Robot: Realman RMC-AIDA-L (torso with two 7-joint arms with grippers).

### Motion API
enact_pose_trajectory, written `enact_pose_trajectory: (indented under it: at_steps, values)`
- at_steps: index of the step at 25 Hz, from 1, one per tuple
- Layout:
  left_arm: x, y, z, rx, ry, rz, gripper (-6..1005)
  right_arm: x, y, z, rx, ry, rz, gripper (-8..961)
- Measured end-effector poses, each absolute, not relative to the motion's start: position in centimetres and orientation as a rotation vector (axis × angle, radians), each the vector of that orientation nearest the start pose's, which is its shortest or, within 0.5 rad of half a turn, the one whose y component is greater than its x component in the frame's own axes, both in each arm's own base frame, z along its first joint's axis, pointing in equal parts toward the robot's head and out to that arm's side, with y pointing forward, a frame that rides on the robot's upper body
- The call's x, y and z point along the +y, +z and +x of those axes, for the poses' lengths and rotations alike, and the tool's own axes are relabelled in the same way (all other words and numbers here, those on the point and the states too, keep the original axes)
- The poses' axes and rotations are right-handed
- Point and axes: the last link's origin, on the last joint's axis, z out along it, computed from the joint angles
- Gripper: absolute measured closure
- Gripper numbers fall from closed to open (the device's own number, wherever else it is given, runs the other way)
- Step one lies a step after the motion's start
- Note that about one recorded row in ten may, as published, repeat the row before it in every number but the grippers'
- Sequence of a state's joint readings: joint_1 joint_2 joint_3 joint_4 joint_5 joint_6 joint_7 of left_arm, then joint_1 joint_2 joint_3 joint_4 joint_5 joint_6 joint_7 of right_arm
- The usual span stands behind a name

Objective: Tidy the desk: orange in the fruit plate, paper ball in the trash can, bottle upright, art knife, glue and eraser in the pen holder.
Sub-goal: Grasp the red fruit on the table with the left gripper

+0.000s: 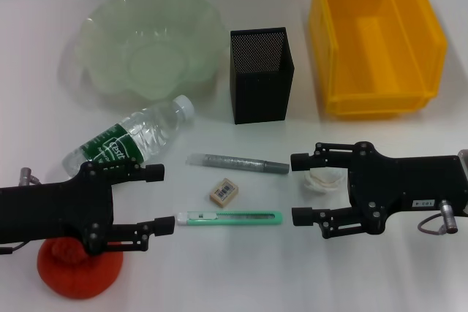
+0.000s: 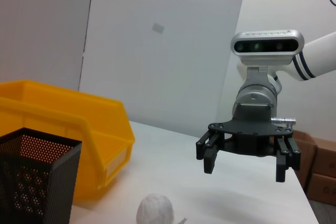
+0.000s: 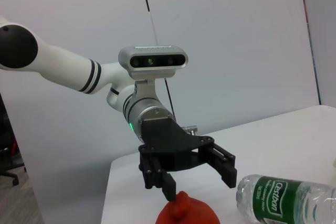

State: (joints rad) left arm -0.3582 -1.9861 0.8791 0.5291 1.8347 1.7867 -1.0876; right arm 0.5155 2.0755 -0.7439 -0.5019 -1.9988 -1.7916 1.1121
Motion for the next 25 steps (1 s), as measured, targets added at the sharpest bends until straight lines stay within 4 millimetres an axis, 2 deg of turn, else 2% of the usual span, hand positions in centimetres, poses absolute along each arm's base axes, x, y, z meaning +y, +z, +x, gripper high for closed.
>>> enact_pose_trajectory:
  at_steps: [16, 25]
  values:
    - [25.3, 0.6, -29.5, -0.409, -0.864, -2.886, 222, 27.8, -2.5, 25.2, 0.347, 0.927, -2.971, 161]
    - [25.3, 1.7, -30.3, -0.43, -0.819, -2.896, 236, 27.9, -2.6, 25.2, 0.349, 0.924, -2.97, 166]
